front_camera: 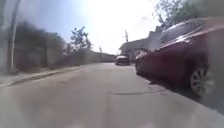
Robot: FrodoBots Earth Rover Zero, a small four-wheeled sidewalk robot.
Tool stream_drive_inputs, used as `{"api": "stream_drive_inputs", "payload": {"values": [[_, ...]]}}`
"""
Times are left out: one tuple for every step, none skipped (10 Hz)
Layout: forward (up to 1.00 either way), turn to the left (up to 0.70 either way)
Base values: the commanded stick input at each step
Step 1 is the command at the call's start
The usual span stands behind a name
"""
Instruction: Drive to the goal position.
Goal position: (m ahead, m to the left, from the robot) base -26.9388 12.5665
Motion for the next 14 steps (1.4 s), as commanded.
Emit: {"api": "stream_drive_inputs", "payload": {"values": [[1.0, 0.0], [1.0, 0.0], [1.0, 0.0], [1.0, 0.0], [1.0, 0.0], [1.0, 0.0], [1.0, 0.0], [1.0, 0.0], [1.0, 0.0], [1.0, 0.0], [1.0, 0.0], [1.0, -0.07], [1.0, -0.24], [1.0, -0.4]]}}
